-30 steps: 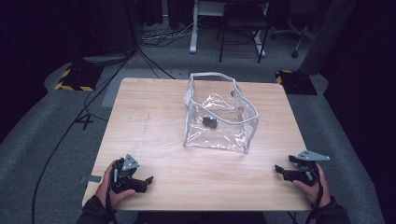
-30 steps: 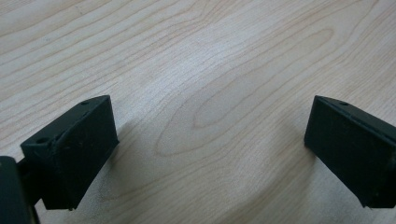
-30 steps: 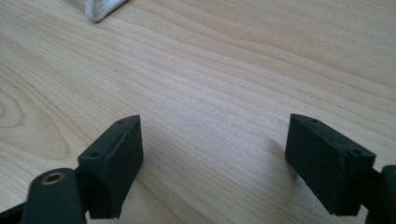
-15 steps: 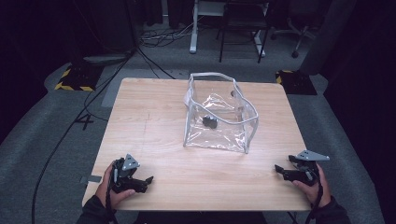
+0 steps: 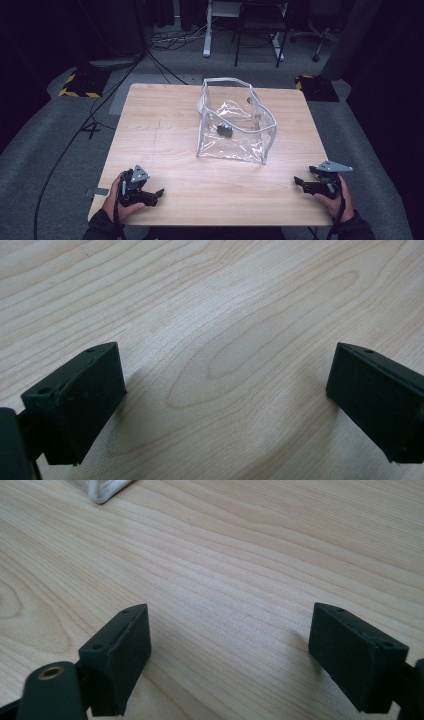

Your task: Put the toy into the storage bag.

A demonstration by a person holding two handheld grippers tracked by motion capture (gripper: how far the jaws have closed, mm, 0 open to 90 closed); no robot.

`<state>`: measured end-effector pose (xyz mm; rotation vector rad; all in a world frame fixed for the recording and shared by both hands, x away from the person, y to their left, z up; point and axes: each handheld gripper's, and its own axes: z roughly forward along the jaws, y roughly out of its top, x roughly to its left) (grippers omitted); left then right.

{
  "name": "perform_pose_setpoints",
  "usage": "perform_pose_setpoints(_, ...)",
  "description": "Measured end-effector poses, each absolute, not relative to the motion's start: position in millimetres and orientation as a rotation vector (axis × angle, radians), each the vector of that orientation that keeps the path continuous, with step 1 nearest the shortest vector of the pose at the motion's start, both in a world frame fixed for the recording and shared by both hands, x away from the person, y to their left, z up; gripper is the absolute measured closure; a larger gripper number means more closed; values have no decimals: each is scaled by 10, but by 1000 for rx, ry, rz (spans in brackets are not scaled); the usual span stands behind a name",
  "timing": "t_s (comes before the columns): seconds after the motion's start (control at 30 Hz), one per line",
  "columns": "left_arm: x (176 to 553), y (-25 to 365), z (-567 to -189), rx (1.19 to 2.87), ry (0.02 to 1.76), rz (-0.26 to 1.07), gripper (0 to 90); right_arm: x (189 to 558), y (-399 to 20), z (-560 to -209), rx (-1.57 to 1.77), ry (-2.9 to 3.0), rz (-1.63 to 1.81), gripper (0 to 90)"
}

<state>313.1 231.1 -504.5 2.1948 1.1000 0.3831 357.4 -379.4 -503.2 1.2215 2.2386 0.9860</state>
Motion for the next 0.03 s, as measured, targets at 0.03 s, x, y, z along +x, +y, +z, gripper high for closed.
perform_pose_setpoints(0.03,3132,2311,-5044,2195,1100,383,24,3571,-3788,-5031,1227,2236,988,170)
